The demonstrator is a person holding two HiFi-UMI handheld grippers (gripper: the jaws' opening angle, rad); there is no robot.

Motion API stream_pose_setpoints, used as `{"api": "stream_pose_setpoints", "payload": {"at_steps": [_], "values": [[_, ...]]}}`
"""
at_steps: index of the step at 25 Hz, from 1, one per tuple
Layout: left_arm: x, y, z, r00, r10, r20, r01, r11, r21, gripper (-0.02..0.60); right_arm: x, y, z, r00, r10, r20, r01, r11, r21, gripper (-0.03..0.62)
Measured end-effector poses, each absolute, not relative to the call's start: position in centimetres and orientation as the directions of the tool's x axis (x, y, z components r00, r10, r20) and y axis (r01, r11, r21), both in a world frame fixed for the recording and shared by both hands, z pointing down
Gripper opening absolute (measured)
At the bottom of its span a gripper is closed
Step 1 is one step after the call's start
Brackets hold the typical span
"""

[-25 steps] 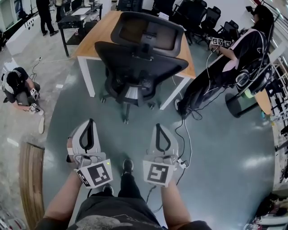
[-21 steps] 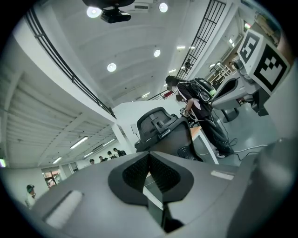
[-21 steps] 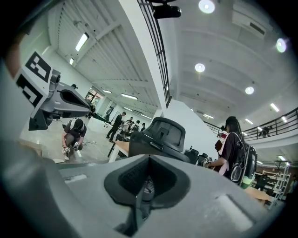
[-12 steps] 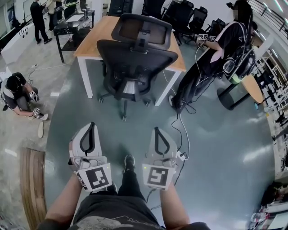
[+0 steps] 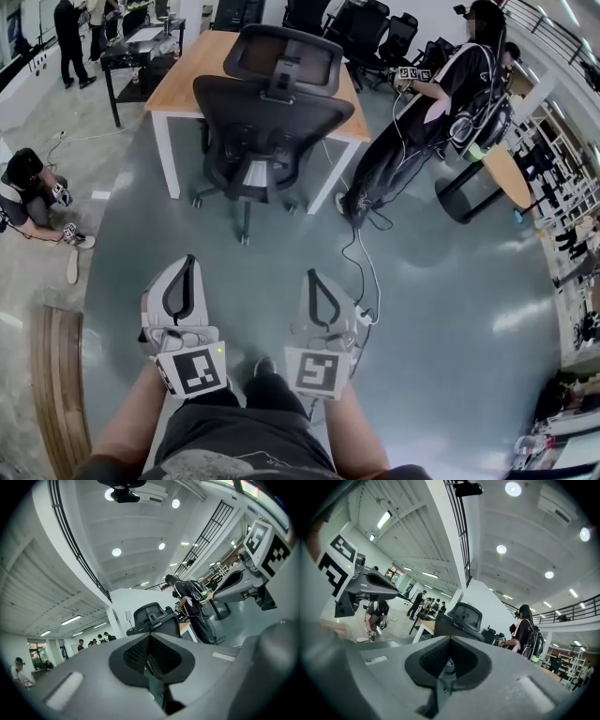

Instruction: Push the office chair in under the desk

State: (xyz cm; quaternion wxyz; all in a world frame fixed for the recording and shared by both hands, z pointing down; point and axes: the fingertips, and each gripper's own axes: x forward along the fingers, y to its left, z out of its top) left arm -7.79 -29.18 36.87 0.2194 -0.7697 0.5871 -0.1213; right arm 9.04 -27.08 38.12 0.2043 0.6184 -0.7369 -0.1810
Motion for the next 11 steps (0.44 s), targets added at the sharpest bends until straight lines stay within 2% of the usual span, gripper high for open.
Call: {"api": "stream_pose_setpoints", "payload": {"at_steps": [11], "values": [[-5.1,-27.6,37.7,0.241,-0.969,-0.046,-0.873,-0.196,-0.446,0.018,11.5,-26.7,38.4,-0.247,-0.965,0.087,-0.838,0.257,0.481,-0.009]]}}
